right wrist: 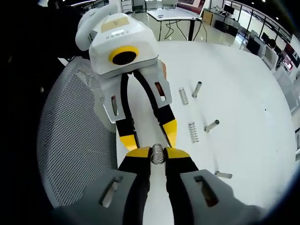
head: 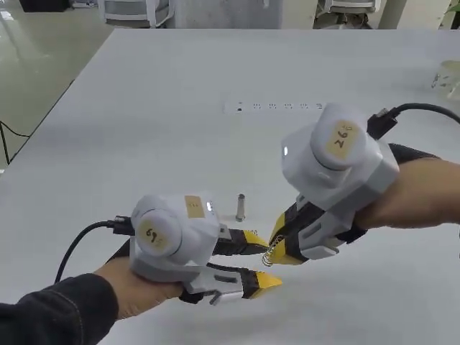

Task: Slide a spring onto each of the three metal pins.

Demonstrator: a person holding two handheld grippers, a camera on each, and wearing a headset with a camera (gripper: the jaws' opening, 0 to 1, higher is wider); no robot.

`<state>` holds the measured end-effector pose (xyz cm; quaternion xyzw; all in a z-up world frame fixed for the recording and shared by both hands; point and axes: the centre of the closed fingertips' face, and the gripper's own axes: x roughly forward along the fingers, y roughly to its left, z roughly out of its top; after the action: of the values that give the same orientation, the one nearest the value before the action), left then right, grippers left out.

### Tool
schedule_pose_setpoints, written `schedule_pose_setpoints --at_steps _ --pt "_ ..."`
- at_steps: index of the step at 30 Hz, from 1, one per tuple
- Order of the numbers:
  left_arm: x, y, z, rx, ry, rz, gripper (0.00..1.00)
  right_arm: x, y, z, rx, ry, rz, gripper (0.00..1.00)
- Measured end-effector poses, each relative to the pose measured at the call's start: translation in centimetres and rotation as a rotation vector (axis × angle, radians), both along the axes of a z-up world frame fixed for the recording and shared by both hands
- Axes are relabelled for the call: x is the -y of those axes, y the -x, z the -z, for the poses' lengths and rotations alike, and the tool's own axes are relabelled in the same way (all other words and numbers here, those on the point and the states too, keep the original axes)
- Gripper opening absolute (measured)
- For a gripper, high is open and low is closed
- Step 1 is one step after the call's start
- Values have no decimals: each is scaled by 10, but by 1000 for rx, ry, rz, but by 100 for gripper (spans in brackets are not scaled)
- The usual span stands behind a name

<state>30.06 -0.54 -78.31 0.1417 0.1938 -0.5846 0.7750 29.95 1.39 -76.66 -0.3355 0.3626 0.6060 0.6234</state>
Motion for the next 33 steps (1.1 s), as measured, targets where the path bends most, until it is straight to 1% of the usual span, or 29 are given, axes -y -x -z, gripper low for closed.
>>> schedule_pose_setpoints --at_steps 1,2,3,5,7,10,11,13,17,19,22,25,28,29,33 --pt "-1 -1 0 -2 0 -7 33 1 -1 0 2 0 2 12" --pt "-1 0 1 -7 0 -11 35 1 -1 0 2 1 4 12" --pt "-1 0 1 -12 1 -14 37 2 -1 1 1 3 5 12" --pt "-2 -1 1 -10 2 -20 41 3 -2 1 4 4 7 12" --pt "-3 0 1 -20 3 -25 46 3 -2 1 3 4 9 12" --pt "-3 0 1 -25 3 -33 53 5 -3 0 8 6 11 12" --pt "-3 0 0 -32 9 -37 55 5 -4 0 10 6 12 12" --pt "-4 0 -1 -30 13 -42 60 6 -5 1 11 9 14 12" --pt "-6 0 -2 -32 12 -48 65 7 -6 0 10 8 18 12" --pt "-8 0 -1 -40 13 -51 67 8 -7 0 10 8 21 12" --pt "-11 0 -2 -38 9 -57 71 9 -7 1 10 10 23 12" --pt "-14 -1 -3 -44 15 -68 76 10 -9 1 7 11 28 12" --pt "-18 0 -3 -52 16 -73 77 11 -10 1 4 11 32 12" --pt "-21 0 -2 -59 13 -77 78 12 -10 2 4 11 33 12" --pt "-29 1 -2 -63 12 -92 80 14 -12 3 1 15 41 12"
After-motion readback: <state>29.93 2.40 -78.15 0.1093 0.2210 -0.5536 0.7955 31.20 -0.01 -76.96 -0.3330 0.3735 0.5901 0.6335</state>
